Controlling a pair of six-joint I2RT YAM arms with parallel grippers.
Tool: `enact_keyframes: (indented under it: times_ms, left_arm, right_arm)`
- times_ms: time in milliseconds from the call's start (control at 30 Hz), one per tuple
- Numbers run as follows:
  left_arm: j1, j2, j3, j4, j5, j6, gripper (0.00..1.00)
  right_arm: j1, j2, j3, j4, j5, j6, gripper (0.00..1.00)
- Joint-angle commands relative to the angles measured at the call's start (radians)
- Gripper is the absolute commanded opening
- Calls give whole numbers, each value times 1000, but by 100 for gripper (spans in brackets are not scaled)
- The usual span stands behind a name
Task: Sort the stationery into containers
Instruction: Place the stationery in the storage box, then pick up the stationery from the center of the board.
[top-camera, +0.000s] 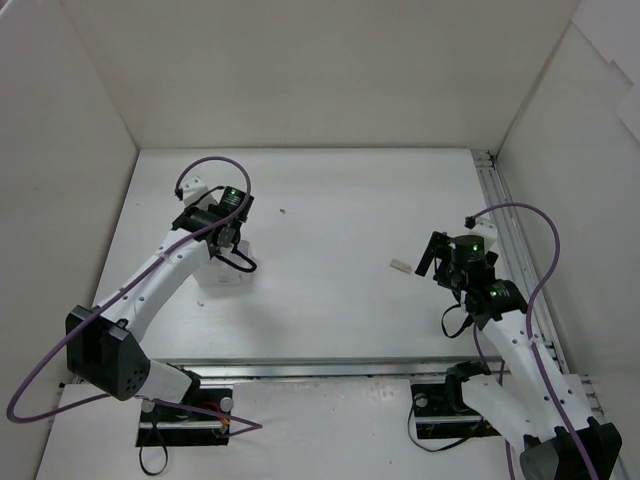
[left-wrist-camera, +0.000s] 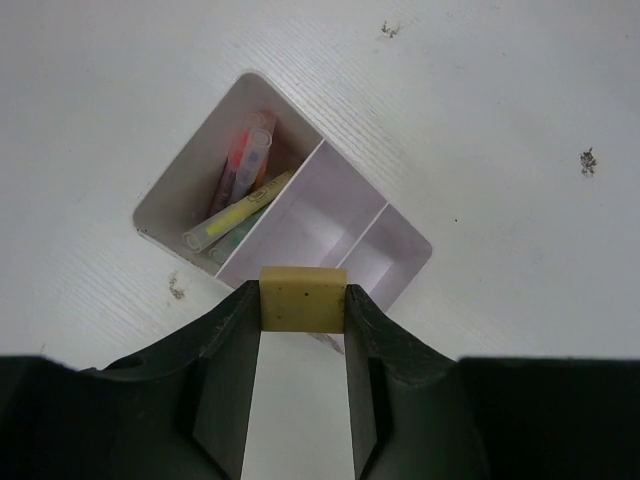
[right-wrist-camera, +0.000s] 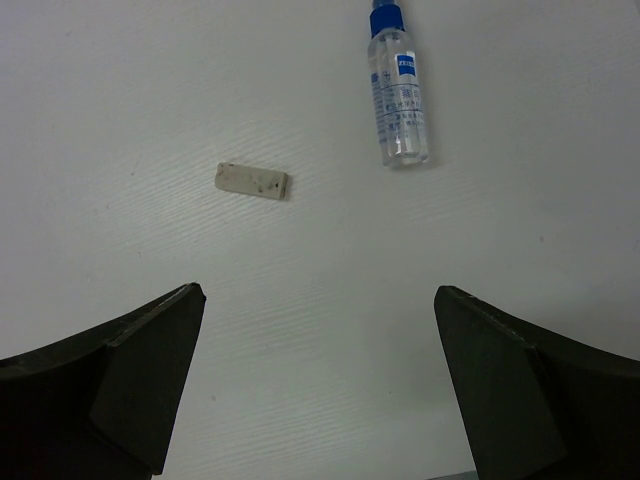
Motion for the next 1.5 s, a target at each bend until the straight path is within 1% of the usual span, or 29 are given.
enact_keyframes:
  times_ms: [0, 133, 200, 267, 300, 367, 400, 533, 600, 633, 667, 733, 767, 800, 833, 900, 933, 1000, 1033, 1067, 1100, 1200, 1233, 1267, 1300, 1400, 1467]
  left_arm:
    - [20, 5, 21, -36, -32, -83, 31]
    - [41, 44, 7, -55, -21, -149, 31]
    - [41, 51, -3, -39, -15, -159, 31]
    - [41, 61, -3, -33, -12, -171, 34]
    - [41, 65, -1, -30, -14, -171, 39]
    - [41, 80, 4, -30, -18, -179, 43]
    - [41, 82, 7, -27, -23, -180, 47]
    - [41, 105, 8, -33, -35, -196, 47]
    - [41, 108, 13, -39, -29, -196, 49]
    - [41, 105, 13, -36, -20, -189, 52]
    - [41, 101, 8, -15, -14, -176, 64]
    - [41, 65, -2, 25, 8, -107, 79]
    - [32, 47, -13, 78, 18, -75, 94]
    - [14, 13, -22, 117, 32, -29, 97]
    - [4, -5, -29, 154, 87, 92, 100]
    - [-20, -60, -35, 235, 158, 198, 100]
    - [-61, -79, -41, 258, 196, 290, 100]
    - [-101, -143, -68, 315, 231, 358, 100]
    - [-138, -166, -87, 335, 247, 427, 100]
    - [-149, -186, -120, 368, 259, 447, 100]
    - [-158, -223, -136, 386, 285, 462, 100]
    - [-168, -281, -202, 427, 308, 499, 100]
    - [-168, -292, -219, 433, 304, 502, 100]
    - [-168, -300, -240, 439, 302, 502, 100]
    - [-177, -306, -248, 439, 305, 504, 100]
    - [-177, -306, -260, 442, 308, 516, 100]
    - [-177, -300, -260, 455, 310, 524, 100]
  right_arm:
    - [-9, -15, -1, 26, 14, -5, 98]
    - [-9, -9, -4, 26, 18, -5, 98]
    - [-9, -6, -6, 26, 15, -5, 98]
    - [-9, -3, -4, 26, 6, -7, 98]
    - [-9, -4, -6, 26, 6, -8, 98]
    - [-8, -3, -6, 26, 14, -8, 98]
    - [-9, -1, -6, 26, 14, -11, 98]
    - [-11, 0, -13, 26, 11, -13, 98]
    - [-9, 3, -10, 24, 6, -24, 98]
    - [-8, 11, -9, 27, -11, -30, 98]
    - [-9, 16, -3, 30, -26, -47, 98]
    - [-9, 46, 4, 47, -79, -71, 98]
    - [-8, 59, 11, 55, -103, -102, 98]
    - [-9, 77, 16, 60, -113, -107, 98]
    - [-9, 120, 23, 67, -129, -107, 98]
    - [-11, 180, 56, 69, -155, -126, 98]
    - [-8, 248, 69, 69, -208, -145, 98]
    - [-4, 325, 114, 67, -245, -202, 98]
    - [-3, 398, 150, 67, -270, -231, 98]
    - [-4, 440, 169, 67, -267, -242, 98]
    - [-4, 517, 189, 67, -265, -251, 98]
    - [12, 621, 273, 43, -268, -295, 98]
    - [31, 679, 296, 34, -252, -310, 98]
    - [38, 704, 331, 27, -224, -343, 98]
    - [46, 756, 358, 6, -137, -355, 98]
    - [91, 831, 402, -45, -28, -384, 98]
    - [100, 862, 418, -45, -17, -396, 98]
